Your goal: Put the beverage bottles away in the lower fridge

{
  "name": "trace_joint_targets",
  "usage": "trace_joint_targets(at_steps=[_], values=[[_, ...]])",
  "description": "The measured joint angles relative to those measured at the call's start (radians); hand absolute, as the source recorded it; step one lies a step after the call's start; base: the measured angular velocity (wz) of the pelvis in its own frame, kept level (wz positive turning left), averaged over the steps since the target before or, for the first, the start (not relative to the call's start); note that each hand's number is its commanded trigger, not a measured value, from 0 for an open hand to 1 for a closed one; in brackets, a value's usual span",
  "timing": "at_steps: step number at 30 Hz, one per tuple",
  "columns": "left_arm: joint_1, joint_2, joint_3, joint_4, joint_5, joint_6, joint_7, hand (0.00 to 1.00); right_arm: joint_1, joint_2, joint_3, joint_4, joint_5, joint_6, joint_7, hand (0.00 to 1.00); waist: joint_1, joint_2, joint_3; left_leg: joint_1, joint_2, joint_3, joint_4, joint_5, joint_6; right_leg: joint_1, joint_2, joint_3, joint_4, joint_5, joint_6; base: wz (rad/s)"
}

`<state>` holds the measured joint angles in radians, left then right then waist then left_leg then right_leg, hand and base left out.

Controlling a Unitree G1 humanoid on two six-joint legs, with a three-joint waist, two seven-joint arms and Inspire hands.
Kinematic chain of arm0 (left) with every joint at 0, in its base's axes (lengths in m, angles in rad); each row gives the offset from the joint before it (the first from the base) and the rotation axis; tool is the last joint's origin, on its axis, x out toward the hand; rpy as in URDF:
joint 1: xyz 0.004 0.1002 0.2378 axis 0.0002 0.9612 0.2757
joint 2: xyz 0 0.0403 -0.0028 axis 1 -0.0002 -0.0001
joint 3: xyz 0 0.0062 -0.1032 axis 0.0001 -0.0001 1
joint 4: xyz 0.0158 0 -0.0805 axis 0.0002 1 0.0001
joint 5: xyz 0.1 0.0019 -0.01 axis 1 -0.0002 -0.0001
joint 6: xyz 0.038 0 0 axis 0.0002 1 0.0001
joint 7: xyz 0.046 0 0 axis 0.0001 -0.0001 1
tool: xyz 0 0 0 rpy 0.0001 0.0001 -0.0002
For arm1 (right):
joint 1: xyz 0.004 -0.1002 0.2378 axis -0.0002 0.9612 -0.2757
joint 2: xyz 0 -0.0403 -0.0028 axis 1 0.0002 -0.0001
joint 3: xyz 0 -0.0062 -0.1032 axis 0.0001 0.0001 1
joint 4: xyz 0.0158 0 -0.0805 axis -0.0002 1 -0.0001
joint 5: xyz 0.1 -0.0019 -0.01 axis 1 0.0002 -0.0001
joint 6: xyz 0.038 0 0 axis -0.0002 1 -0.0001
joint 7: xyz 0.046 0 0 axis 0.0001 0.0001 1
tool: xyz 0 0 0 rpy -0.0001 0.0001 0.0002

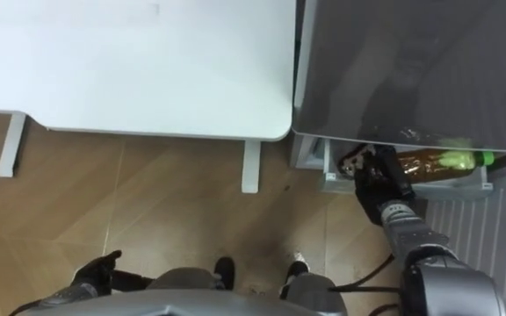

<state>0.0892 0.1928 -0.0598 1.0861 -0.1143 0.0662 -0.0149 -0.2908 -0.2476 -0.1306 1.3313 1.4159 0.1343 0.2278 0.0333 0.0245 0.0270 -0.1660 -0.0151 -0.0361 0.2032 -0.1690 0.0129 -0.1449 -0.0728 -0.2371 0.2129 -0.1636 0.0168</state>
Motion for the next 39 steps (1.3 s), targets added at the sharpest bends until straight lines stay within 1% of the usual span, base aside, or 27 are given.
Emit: trace_joint_targets(at_steps=[3, 6, 12, 18, 26, 32, 35, 37, 39], values=[[-0.010, 0.000, 0.000, 0.013, 0.000, 0.000, -0.001, 0.00, -0.006, -0.007, 0.000, 0.001, 0.002, 0.000, -0.007, 0.00, 0.000, -0.001, 0.0004, 0.000, 0.000, 0.002, -0.001, 0.001, 0.000, -0.005, -0.001, 0.002, 0.006, 0.000, 0.000, 0.00], [-0.012, 0.005, 0.000, 0.015, 0.000, 0.000, -0.001, 0.00, -0.012, -0.016, 0.001, 0.001, 0.002, 0.001, -0.027, 0.00, 0.002, -0.005, 0.0030, 0.000, 0.000, 0.002, -0.001, 0.003, 0.000, -0.005, -0.002, 0.001, 0.008, 0.000, 0.000, 0.00], [-0.010, 0.008, 0.000, 0.015, 0.014, 0.001, 0.004, 0.00, -0.017, -0.017, 0.000, 0.000, 0.001, 0.007, -0.041, 0.00, 0.002, -0.008, 0.0052, -0.001, -0.002, 0.002, 0.000, 0.004, 0.000, -0.005, -0.003, 0.000, 0.009, 0.000, 0.000, 0.00], [-0.023, 0.008, 0.000, 0.015, 0.020, 0.000, 0.005, 0.00, -0.022, -0.019, 0.000, 0.000, -0.003, 0.006, -0.042, 0.00, -0.001, -0.014, 0.0080, -0.001, -0.003, 0.002, 0.000, 0.005, 0.001, -0.005, -0.004, 0.001, 0.009, 0.000, 0.000, 0.00], [-0.024, 0.008, 0.000, 0.016, 0.021, 0.000, 0.005, 0.00, -0.022, -0.019, 0.000, 0.001, -0.005, 0.006, -0.042, 0.00, -0.002, -0.013, 0.0074, 0.004, -0.003, 0.002, 0.001, 0.005, 0.001, 0.001, -0.003, 0.002, 0.009, 0.000, 0.000, 0.00], [-0.023, 0.006, 0.000, 0.012, 0.035, 0.001, 0.002, 0.00, -0.022, -0.022, 0.001, 0.001, -0.060, 0.006, -0.036, 0.00, -0.005, -0.012, 0.0066, 0.029, -0.002, 0.003, 0.001, 0.005, 0.001, 0.027, -0.002, 0.002, 0.008, 0.000, 0.000, 0.00], [-0.020, 0.006, 0.000, 0.012, 0.040, 0.001, 0.000, 0.00, -0.021, -0.023, 0.001, 0.001, -0.071, 0.006, -0.032, 0.00, -0.006, -0.009, 0.0051, 0.036, -0.002, 0.003, 0.002, 0.005, 0.001, 0.038, -0.002, 0.001, 0.007, 0.000, 0.000, 0.00], [-0.018, 0.006, 0.000, 0.011, 0.040, 0.001, -0.005, 0.00, -0.021, -0.025, 0.001, 0.001, -0.091, 0.006, -0.027, 0.00, -0.014, -0.007, 0.0023, 0.040, -0.002, 0.002, 0.004, 0.005, 0.001, 0.041, -0.002, 0.001, 0.007, 0.000, 0.000, 0.00], [-0.017, 0.005, 0.000, 0.010, 0.040, 0.001, -0.010, 0.00, -0.021, -0.025, 0.001, 0.001, -0.095, 0.006, -0.024, 0.00, -0.014, -0.006, 0.0008, 0.043, -0.002, 0.002, 0.005, 0.005, 0.001, 0.044, -0.002, 0.000, 0.007, 0.000, 0.000, 0.00]])
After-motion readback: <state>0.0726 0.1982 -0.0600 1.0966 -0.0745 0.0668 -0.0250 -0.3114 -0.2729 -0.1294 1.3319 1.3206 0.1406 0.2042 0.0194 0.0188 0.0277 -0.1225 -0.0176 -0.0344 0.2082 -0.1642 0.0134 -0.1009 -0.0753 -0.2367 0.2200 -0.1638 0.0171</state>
